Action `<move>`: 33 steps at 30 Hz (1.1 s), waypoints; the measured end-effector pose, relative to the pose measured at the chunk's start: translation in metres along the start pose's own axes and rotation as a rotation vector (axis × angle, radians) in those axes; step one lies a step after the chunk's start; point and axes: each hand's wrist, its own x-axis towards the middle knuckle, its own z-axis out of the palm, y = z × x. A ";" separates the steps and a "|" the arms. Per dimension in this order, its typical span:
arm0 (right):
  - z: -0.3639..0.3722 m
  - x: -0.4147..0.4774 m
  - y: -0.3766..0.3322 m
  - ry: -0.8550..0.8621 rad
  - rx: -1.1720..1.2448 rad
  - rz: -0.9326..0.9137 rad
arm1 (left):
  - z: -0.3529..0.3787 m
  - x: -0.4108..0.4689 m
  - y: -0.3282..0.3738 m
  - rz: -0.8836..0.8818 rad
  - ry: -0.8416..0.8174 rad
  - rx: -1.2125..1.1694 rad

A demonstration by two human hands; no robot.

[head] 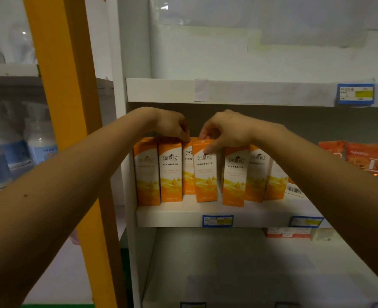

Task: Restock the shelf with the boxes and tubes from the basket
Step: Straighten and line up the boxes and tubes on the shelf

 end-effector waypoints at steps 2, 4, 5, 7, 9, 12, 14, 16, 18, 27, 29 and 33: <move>0.001 0.002 -0.005 0.025 0.030 -0.020 | 0.000 -0.002 -0.001 -0.002 0.036 -0.018; 0.004 0.006 -0.010 0.051 0.059 -0.032 | 0.000 -0.003 -0.003 0.000 0.069 -0.013; 0.006 0.007 -0.012 0.060 0.065 -0.034 | 0.000 -0.003 -0.005 0.004 0.074 -0.007; 0.011 0.010 -0.013 0.067 0.058 -0.030 | 0.000 -0.004 -0.006 0.012 0.082 0.003; 0.016 0.013 -0.012 0.078 0.046 -0.019 | -0.001 -0.005 -0.005 0.020 0.099 0.006; 0.021 0.014 -0.008 0.108 0.053 -0.006 | -0.001 -0.004 -0.003 0.057 0.129 0.007; 0.018 0.010 -0.005 0.118 0.042 -0.017 | 0.000 -0.001 0.000 0.081 0.135 0.004; 0.009 0.002 0.001 0.126 0.050 -0.037 | 0.001 0.003 0.003 0.102 0.145 0.014; 0.000 -0.009 0.012 0.137 0.082 -0.030 | 0.002 0.007 0.008 0.123 0.156 0.013; -0.010 -0.042 0.057 0.062 0.106 0.106 | 0.019 0.032 0.042 0.264 0.091 0.014; -0.007 -0.044 0.059 0.048 0.121 0.106 | 0.021 0.037 0.048 0.283 0.061 0.027; -0.003 -0.045 0.061 0.052 0.077 0.098 | 0.023 0.040 0.055 0.304 0.027 0.034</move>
